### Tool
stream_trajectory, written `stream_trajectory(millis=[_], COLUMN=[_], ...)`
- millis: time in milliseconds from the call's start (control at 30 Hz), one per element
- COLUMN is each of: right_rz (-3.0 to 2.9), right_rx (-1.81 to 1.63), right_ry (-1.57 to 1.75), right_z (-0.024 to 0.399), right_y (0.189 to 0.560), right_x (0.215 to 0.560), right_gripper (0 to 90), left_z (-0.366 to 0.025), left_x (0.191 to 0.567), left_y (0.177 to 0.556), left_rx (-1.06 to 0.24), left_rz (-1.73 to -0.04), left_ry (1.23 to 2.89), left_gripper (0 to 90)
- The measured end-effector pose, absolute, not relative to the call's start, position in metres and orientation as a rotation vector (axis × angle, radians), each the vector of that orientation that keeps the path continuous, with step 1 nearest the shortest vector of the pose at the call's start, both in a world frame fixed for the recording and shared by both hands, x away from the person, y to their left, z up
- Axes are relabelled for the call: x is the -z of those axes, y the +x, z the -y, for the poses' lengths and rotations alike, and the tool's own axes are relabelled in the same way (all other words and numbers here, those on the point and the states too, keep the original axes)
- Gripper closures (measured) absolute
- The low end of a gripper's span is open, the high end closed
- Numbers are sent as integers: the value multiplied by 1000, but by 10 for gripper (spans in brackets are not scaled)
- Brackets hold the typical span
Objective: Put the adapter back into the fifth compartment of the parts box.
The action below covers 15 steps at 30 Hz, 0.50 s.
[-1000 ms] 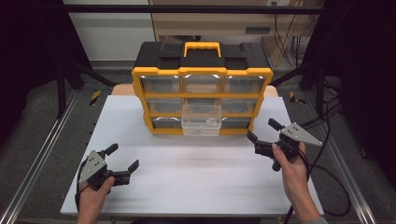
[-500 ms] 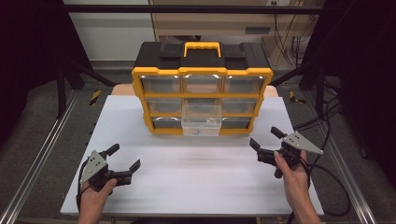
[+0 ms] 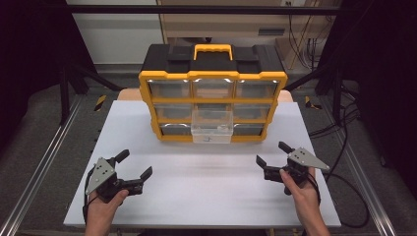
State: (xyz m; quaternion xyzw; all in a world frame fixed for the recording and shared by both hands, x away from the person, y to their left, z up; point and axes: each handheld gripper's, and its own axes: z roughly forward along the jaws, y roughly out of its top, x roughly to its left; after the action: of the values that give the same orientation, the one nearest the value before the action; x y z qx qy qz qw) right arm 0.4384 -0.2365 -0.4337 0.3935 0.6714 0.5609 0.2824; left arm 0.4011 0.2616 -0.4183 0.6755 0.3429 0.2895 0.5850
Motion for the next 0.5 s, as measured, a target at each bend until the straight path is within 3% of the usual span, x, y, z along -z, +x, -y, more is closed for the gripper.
stream_trajectory(millis=[500], right_rz=[-1849], right_rx=[-1497], right_ry=[1052], right_z=[232], right_y=[434], right_x=[443], right_gripper=[35], left_z=[-212], left_x=[398], left_y=[414], left_rx=[-640], left_rz=[-782], left_ry=[1601], left_gripper=[33])
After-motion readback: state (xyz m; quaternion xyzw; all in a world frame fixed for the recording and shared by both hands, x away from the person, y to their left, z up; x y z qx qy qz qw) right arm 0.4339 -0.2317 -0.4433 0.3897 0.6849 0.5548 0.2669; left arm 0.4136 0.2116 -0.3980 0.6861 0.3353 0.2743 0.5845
